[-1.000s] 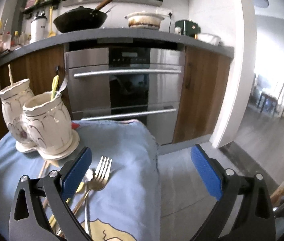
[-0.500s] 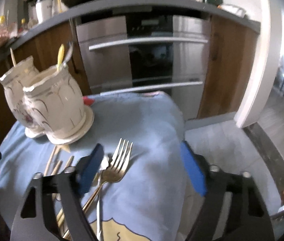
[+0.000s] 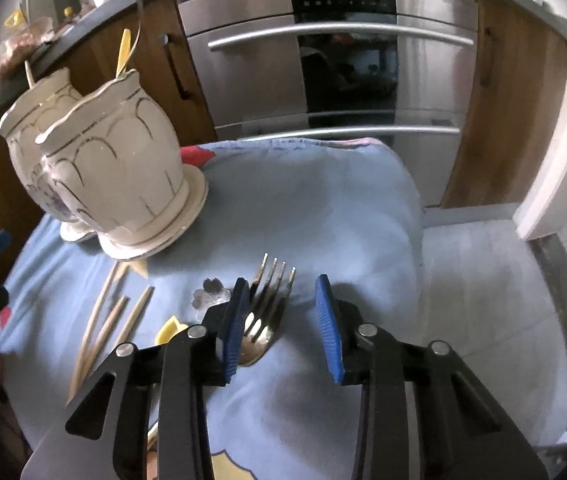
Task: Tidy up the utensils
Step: 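Grasp the gold fork on the cloth with the right tool, then carry the gold fork toward the pots with the right tool while the left grasps another chopstick, then drop the gold fork in the small pot while the left drops a chopstick in the large pot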
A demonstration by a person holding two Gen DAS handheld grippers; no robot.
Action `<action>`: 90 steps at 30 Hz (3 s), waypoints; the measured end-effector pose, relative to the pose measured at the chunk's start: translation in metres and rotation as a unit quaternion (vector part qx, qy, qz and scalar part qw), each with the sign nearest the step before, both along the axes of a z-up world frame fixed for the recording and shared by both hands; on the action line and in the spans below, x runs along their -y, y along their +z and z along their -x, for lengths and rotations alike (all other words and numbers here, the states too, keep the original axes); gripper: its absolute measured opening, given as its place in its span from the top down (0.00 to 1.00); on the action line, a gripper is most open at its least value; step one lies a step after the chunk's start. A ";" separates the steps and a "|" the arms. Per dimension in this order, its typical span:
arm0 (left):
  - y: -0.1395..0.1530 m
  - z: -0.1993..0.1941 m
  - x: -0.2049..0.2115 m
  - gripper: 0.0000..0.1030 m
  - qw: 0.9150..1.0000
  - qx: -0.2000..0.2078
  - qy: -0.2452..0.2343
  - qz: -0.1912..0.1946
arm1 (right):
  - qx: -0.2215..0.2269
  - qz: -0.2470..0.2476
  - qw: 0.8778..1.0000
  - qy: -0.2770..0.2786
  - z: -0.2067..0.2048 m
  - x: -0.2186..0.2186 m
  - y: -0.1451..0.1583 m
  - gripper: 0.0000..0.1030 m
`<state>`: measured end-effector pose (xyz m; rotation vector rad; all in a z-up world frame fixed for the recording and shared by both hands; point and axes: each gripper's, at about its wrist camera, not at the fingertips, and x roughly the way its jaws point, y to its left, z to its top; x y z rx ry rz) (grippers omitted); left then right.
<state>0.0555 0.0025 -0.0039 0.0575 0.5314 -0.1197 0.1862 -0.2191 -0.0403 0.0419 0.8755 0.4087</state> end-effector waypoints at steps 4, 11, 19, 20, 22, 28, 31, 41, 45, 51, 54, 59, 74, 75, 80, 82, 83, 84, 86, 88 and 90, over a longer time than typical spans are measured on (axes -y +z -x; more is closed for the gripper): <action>0.000 0.000 0.008 0.05 1.000 -0.001 -0.001 -0.013 | 0.010 -0.002 1.000 0.012 0.004 -0.002 0.003 0.87; 0.002 -0.001 0.023 0.05 0.999 -0.017 -0.002 -0.027 | 0.061 0.001 0.998 -0.001 0.028 -0.001 0.023 0.95; -0.009 -0.012 0.061 0.13 0.996 -0.087 -0.024 -0.012 | 0.152 -0.020 0.988 -0.024 0.068 0.013 0.065 0.97; -0.011 -0.014 0.067 0.20 0.995 -0.097 -0.023 -0.016 | 0.159 -0.021 0.987 -0.023 0.072 0.015 0.068 0.97; -0.014 -0.020 0.075 0.32 0.994 -0.110 -0.022 -0.017 | 0.172 -0.026 0.985 -0.023 0.078 0.017 0.074 0.97; -0.024 -0.035 0.085 0.56 0.990 -0.141 0.000 -0.014 | 0.200 -0.039 0.979 -0.024 0.090 0.025 0.088 0.97; -0.029 -0.045 0.086 0.69 0.988 -0.153 0.010 -0.013 | 0.205 -0.045 0.978 -0.021 0.094 0.027 0.091 0.97; -0.026 -0.053 0.075 0.95 0.983 -0.181 -0.008 -0.017 | 0.211 -0.051 0.976 -0.015 0.097 0.027 0.094 0.97; -0.019 -0.044 0.066 0.95 0.981 -0.189 -0.030 -0.031 | 0.221 -0.052 0.974 -0.012 0.101 0.025 0.097 0.97; -0.018 -0.015 0.056 0.59 0.980 -0.189 -0.049 -0.043 | 0.250 -0.048 0.967 -0.009 0.114 0.018 0.108 0.97; -0.025 -0.002 0.055 0.58 0.979 -0.190 -0.054 -0.056 | 0.259 -0.047 0.965 -0.006 0.119 0.015 0.111 0.97; -0.030 0.002 0.045 0.81 0.980 -0.186 -0.048 -0.049 | 0.283 -0.050 0.958 -0.011 0.128 0.014 0.119 0.97; 0.013 0.034 0.018 0.96 0.995 -0.056 -0.085 -0.015 | 0.334 -0.046 0.939 -0.065 0.142 -0.006 0.138 0.97; 0.019 0.036 0.014 0.96 0.996 -0.040 -0.083 -0.011 | 0.331 -0.047 0.940 -0.067 0.139 -0.009 0.140 0.97; 0.052 0.040 -0.003 0.96 0.996 0.039 -0.078 0.004 | 0.329 -0.045 0.941 -0.068 0.128 -0.027 0.149 0.97; 0.067 0.039 -0.011 0.96 0.995 0.065 -0.076 0.011 | 0.334 -0.045 0.939 -0.069 0.122 -0.036 0.154 0.97; 0.074 0.037 -0.014 0.96 0.994 0.072 -0.076 0.014 | 0.336 -0.046 0.938 -0.070 0.120 -0.038 0.156 0.97; 0.080 0.033 -0.016 0.96 0.994 0.080 -0.077 0.019 | 0.340 -0.049 0.936 -0.072 0.116 -0.043 0.160 0.97; 0.090 0.028 -0.022 0.96 0.992 0.092 -0.076 0.026 | 0.345 -0.054 0.934 -0.073 0.110 -0.047 0.164 0.97; 0.100 0.019 -0.026 0.96 0.991 0.105 -0.074 0.031 | 0.350 -0.062 0.931 -0.079 0.103 -0.051 0.170 0.97; 0.106 0.006 -0.029 0.96 0.991 0.113 -0.069 0.037 | 0.360 -0.066 0.926 -0.090 0.096 -0.052 0.176 0.97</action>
